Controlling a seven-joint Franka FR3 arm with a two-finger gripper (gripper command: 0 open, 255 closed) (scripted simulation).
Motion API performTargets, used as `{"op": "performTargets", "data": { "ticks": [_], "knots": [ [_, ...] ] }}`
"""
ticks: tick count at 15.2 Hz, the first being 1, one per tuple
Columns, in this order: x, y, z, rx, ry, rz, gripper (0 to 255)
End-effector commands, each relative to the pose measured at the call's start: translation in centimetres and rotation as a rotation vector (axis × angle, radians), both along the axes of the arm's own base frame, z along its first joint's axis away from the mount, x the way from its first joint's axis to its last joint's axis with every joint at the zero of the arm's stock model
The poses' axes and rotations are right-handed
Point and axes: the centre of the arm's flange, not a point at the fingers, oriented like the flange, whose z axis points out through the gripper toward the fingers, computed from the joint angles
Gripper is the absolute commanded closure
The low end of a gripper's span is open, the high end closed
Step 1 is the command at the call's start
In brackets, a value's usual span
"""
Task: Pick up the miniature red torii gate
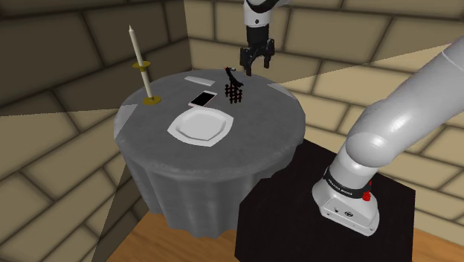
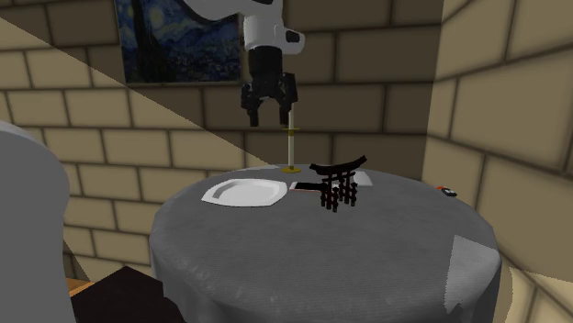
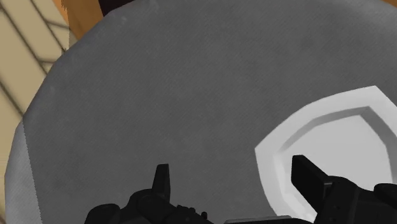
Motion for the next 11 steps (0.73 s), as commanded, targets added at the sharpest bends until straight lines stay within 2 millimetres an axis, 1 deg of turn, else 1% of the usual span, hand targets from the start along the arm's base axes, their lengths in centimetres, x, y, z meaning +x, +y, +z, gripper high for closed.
{"op": "performTargets", "data": {
  "ticks": [1,6,11],
  "knots": [
    [2.3,-0.4,-1.6,-0.019,0.001,-0.030,0],
    [7.9,-2.3,-4.6,-0.067,0.005,-0.105,0],
    [13.3,-4.7,-7.6,-0.115,0.009,-0.179,0]
  ]
}}
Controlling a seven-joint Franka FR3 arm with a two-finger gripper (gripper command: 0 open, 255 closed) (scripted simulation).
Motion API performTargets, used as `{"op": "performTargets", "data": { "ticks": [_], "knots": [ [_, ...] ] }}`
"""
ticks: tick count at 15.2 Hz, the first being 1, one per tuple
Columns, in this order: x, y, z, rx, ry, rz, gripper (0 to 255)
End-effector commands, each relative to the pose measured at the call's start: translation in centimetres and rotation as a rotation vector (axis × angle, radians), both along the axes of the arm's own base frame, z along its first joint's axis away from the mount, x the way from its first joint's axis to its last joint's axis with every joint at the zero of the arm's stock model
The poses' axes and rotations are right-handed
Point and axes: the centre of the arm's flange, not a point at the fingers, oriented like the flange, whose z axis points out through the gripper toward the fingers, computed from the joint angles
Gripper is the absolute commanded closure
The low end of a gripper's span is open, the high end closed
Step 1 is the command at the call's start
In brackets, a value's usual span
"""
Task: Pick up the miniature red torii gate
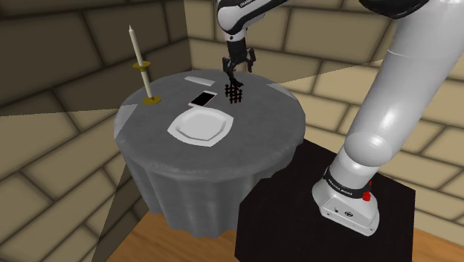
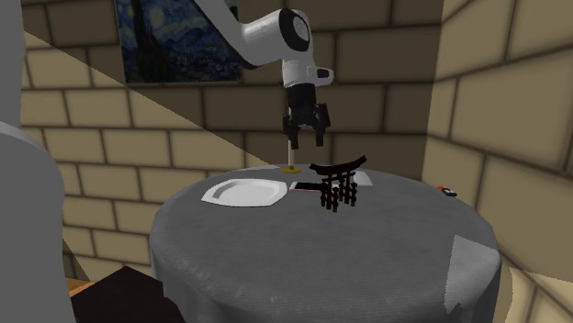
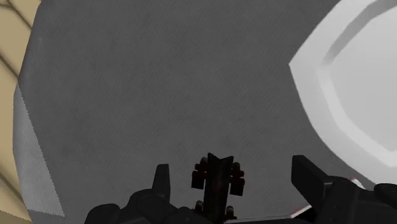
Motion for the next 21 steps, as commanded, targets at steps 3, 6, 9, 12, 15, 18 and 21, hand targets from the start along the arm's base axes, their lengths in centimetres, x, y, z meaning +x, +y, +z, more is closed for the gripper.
{"op": "performTargets", "data": {
  "ticks": [3,6,9,12,15,18,21],
  "knots": [
    [4.4,-2.6,-2.5,-0.039,0.003,-0.060,0],
    [7.5,-4.5,-4.2,-0.068,0.006,-0.105,0],
    [9.1,-5.6,-5.7,-0.083,0.007,-0.129,0],
    [9.1,-5.6,-7.3,-0.083,0.007,-0.129,0],
    [9.1,-5.6,-8.8,-0.083,0.007,-0.129,0],
    [9.1,-5.7,-9.2,-0.083,0.007,-0.129,255],
    [9.0,-5.6,-9.2,-0.083,0.007,-0.129,255]
  ]
}}
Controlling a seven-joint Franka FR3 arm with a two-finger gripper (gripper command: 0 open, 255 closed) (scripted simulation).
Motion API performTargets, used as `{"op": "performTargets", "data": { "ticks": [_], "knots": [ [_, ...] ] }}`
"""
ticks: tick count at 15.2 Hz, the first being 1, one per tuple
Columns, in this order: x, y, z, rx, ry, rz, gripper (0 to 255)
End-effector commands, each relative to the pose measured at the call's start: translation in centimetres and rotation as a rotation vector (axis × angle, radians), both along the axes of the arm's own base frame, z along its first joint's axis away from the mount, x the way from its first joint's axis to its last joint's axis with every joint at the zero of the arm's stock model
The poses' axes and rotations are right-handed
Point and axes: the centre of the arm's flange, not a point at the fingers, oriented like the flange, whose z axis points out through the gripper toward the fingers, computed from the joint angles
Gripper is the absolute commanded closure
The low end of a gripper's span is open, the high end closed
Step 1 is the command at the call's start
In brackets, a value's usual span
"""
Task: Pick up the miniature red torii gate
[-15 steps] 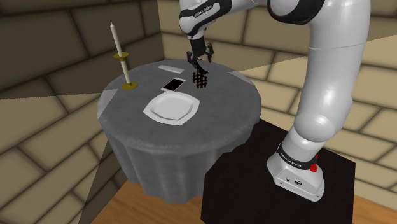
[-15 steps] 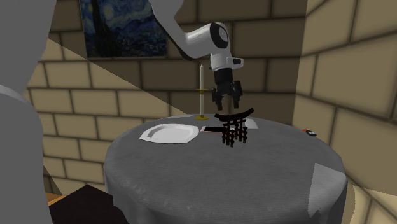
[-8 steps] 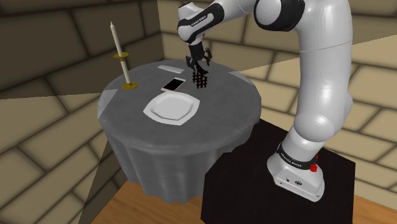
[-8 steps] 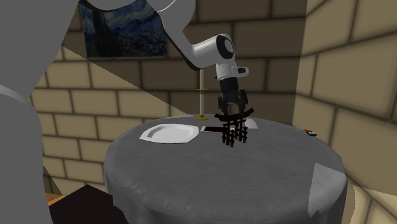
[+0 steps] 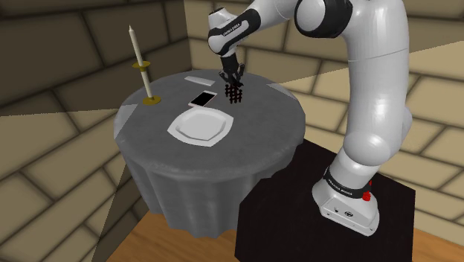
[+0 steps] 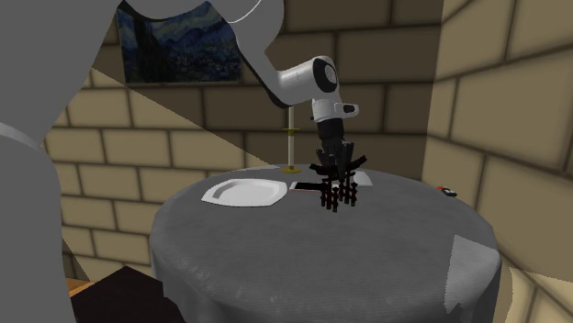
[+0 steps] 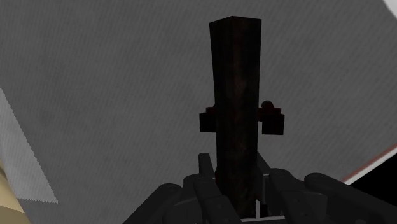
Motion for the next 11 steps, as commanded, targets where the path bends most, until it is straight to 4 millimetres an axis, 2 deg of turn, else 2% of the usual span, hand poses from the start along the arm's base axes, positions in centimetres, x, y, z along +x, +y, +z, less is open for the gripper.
{"op": "performTargets", "data": {
  "ticks": [1,6,11],
  "knots": [
    [0.0,0.0,-0.1,0.000,0.001,0.000,255],
    [0.0,0.0,0.0,0.000,0.001,0.000,255],
    [0.0,0.0,2.6,0.000,0.001,0.000,255]
  ]
}}
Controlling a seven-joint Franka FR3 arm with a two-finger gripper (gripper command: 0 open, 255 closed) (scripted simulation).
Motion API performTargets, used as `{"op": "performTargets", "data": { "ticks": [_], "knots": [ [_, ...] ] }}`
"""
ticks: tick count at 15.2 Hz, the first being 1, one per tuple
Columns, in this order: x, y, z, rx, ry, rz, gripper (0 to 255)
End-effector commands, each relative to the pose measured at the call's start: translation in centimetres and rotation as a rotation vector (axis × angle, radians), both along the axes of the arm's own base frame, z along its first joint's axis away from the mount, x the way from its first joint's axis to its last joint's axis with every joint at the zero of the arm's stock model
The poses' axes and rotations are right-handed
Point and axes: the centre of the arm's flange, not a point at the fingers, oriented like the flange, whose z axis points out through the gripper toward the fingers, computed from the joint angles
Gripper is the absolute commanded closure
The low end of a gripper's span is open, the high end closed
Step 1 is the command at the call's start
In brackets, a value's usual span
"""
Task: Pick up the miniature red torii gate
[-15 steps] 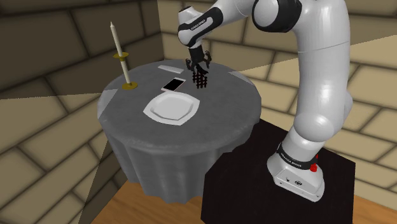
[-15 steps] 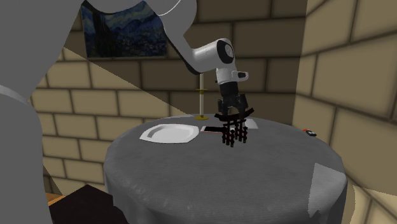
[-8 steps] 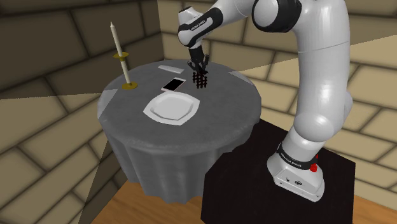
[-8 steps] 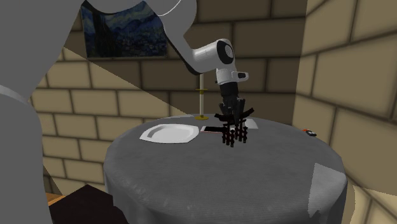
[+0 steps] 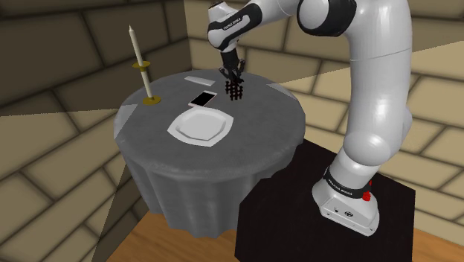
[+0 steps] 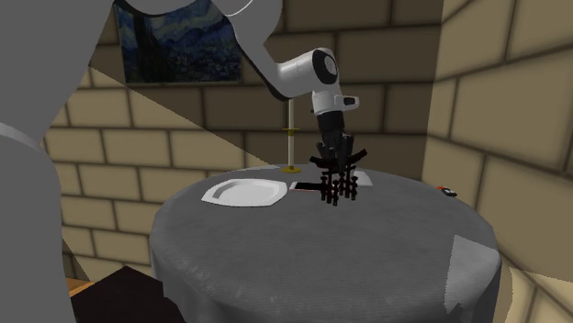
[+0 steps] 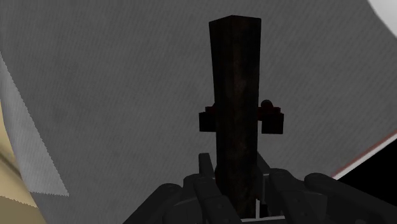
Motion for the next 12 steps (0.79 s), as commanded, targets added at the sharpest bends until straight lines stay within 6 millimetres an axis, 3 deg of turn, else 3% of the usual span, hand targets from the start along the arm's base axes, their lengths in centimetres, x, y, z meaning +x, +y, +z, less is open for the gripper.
{"op": "performTargets", "data": {
  "ticks": [1,10,12],
  "knots": [
    [0.1,0.0,1.1,0.000,0.000,0.000,255],
    [0.1,0.0,5.8,0.000,0.000,0.000,255],
    [0.1,0.0,5.9,0.000,0.000,0.000,255]
  ]
}}
